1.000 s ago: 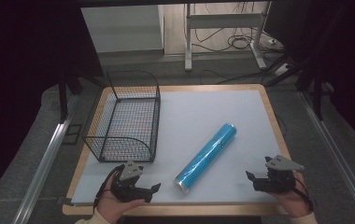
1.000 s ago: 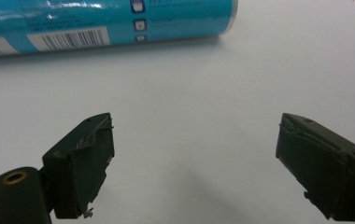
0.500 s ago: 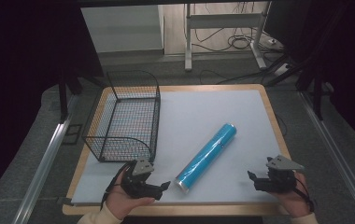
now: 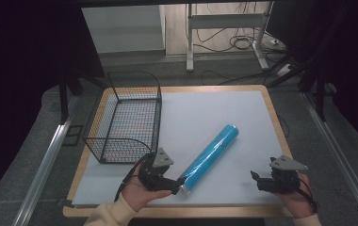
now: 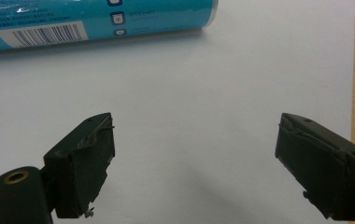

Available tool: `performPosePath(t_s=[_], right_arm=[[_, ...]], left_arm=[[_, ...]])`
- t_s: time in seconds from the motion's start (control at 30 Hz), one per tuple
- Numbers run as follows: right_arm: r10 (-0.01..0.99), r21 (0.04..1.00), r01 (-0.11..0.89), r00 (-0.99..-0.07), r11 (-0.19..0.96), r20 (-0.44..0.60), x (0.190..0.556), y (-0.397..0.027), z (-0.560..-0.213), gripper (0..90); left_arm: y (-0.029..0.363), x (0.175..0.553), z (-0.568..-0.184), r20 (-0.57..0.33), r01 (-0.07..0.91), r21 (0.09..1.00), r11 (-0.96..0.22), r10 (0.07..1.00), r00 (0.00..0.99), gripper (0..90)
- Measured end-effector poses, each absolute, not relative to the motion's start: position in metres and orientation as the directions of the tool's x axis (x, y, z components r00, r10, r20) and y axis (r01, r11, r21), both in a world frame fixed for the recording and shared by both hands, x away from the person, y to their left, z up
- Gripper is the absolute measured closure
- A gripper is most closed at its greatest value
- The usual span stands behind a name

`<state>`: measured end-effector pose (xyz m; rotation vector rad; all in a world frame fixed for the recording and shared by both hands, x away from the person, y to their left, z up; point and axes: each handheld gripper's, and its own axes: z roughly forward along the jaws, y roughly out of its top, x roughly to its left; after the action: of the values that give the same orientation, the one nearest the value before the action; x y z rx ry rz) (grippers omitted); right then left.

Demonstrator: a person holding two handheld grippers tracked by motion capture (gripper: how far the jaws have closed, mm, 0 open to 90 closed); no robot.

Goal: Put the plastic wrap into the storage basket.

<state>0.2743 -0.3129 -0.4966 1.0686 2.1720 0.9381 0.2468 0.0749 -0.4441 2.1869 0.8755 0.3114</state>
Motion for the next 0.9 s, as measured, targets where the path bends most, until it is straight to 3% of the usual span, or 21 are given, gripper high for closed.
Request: performPosePath(t_s=[0.9], right_arm=[[0.844,0.763,0.486,-0.516,0.427,-0.145,0.282,-0.32,-0.502,12.4]], left_arm=[[-0.002,0.327,-0.457,-0.073,0.568,0.598,-0.566,0.667,0.741,15.2]])
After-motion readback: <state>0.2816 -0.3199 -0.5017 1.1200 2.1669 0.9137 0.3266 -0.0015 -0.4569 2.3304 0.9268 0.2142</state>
